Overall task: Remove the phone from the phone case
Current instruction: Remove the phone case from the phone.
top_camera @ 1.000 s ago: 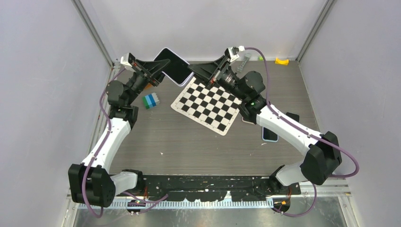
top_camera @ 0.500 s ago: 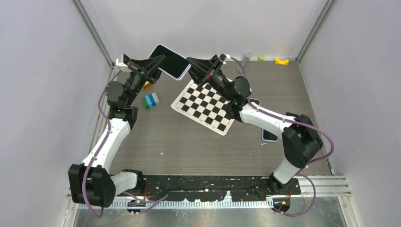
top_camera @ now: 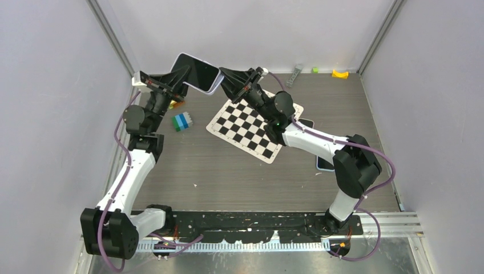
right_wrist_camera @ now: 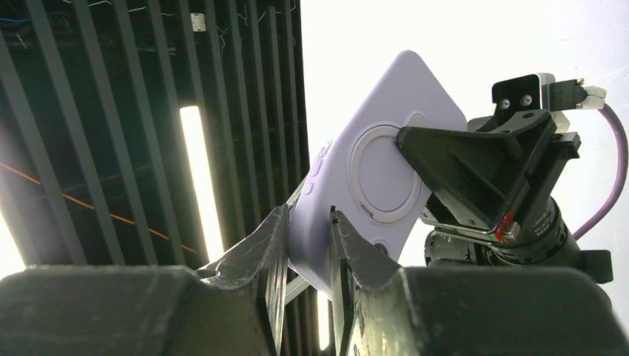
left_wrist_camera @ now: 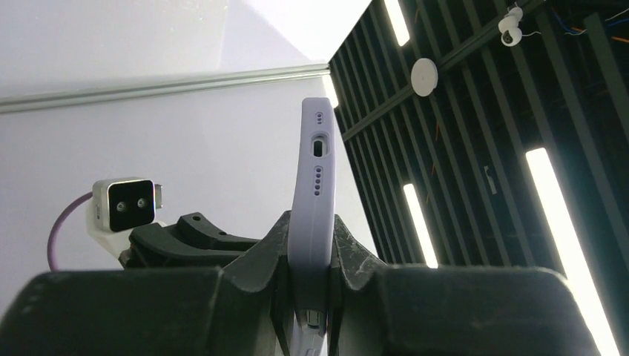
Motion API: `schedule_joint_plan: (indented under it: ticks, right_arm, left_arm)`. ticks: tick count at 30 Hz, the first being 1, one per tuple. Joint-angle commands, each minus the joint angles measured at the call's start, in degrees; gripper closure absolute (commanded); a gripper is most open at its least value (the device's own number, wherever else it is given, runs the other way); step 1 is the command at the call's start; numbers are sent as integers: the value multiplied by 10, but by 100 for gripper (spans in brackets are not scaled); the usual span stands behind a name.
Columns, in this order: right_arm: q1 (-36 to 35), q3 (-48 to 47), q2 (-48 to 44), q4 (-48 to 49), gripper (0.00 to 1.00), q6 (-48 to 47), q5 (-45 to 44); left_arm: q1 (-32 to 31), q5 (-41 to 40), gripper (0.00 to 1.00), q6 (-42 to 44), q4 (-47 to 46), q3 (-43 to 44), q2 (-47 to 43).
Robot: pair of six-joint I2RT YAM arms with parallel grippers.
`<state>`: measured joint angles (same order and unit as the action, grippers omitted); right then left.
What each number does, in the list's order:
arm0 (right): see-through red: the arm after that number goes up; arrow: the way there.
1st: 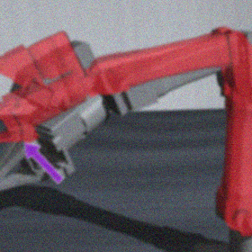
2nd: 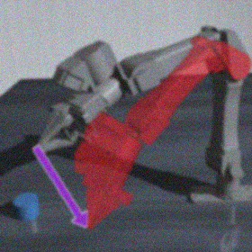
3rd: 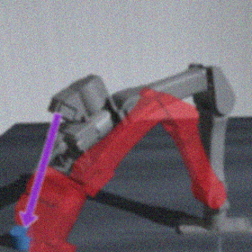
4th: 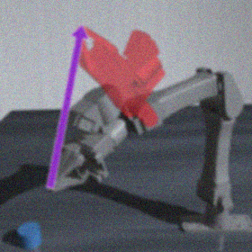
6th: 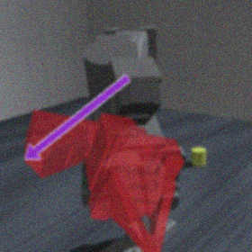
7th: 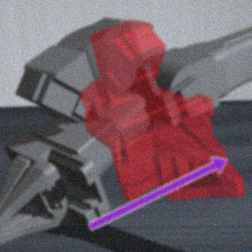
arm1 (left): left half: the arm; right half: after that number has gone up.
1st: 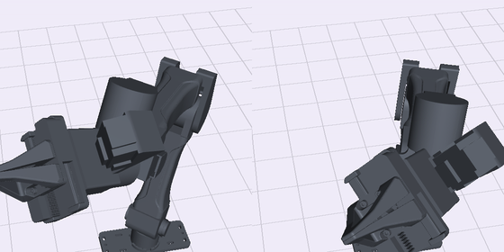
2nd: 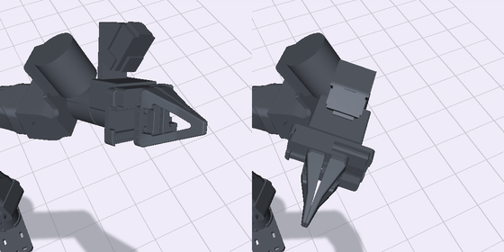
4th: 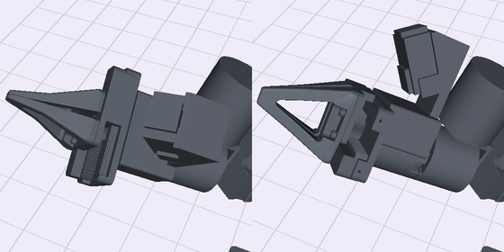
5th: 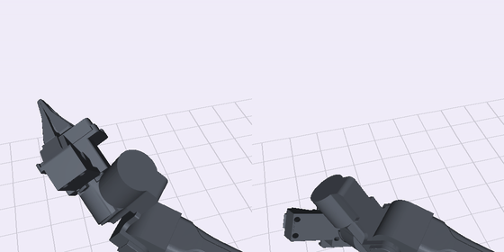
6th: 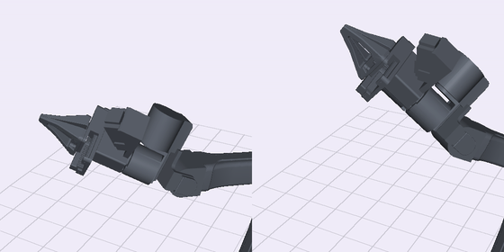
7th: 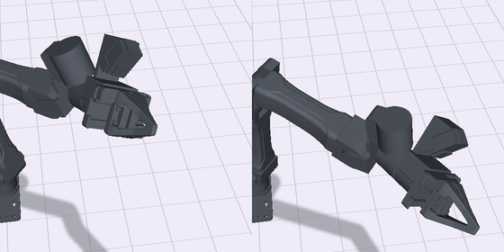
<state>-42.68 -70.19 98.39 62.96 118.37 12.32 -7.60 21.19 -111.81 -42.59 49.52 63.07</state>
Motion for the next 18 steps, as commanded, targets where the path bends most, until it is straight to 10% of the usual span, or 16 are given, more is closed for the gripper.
schedule_joint_plan:
  ticks: [1, 14, 18]
  right_arm:
    - [-39, -9, 35, -137, 99, 65, 78]
    - [-8, -116, -37, -654, 98, -487, 37]
    - [36, -95, -82, -596, 64, -494, 61]
  left_arm:
    - [-19, 28, 100, -35, -106, 23, -32]
    - [-19, 10, 100, -35, -49, -6, -53]
    - [-16, 10, 100, -32, -43, -27, -50]
